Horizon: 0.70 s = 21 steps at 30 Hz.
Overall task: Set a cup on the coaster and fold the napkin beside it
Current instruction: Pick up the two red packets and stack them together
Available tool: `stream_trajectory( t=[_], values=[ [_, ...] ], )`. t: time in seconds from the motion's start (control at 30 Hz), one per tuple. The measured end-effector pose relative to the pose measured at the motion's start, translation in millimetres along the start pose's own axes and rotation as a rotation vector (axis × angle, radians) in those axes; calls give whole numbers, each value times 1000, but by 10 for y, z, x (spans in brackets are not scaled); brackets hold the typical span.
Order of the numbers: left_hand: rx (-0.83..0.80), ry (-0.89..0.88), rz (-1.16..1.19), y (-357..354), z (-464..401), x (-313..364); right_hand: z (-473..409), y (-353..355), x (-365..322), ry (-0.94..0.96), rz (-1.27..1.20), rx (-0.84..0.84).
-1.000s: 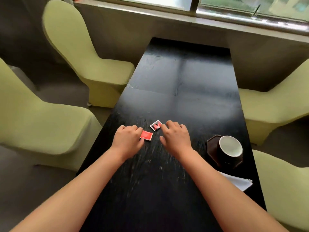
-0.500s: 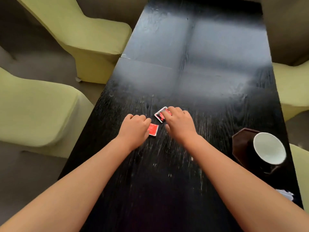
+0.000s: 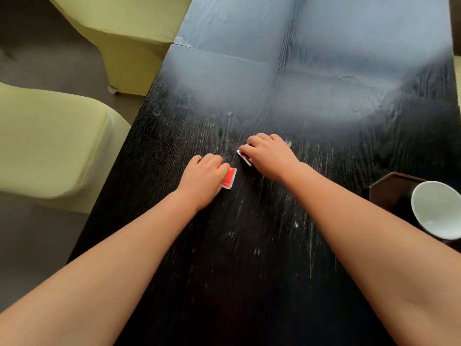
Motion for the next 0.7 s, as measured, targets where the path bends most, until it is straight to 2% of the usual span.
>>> stream_trajectory(
  t=[0.23,0.3,0.4,0.53,0.7],
  values=[
    [-24,133,122,27,73,-54,65,7,109,-115,-126,-25],
    [-27,198,227,-6,131,-79,95,3,142,-165,-144,-33],
    [16,346,543,-60,242,-142,156,-16,179,-230,-158,-42],
    [140,476,803,-45,341,-211,233,-33,229,-336,-225,-105],
    [193,745,1566,-191,545,-140,374,28,193,-433,-323,-80]
  ],
)
Point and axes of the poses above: each hand's wrist, its own z-axis away from the middle knuckle, its own y-axis out of the back of the hand, x = y × z, the point moved 6 cm from there along -z, towards the middle knuckle, and after that the axes turned 10 degrees about -y, right-handed, at the moved point
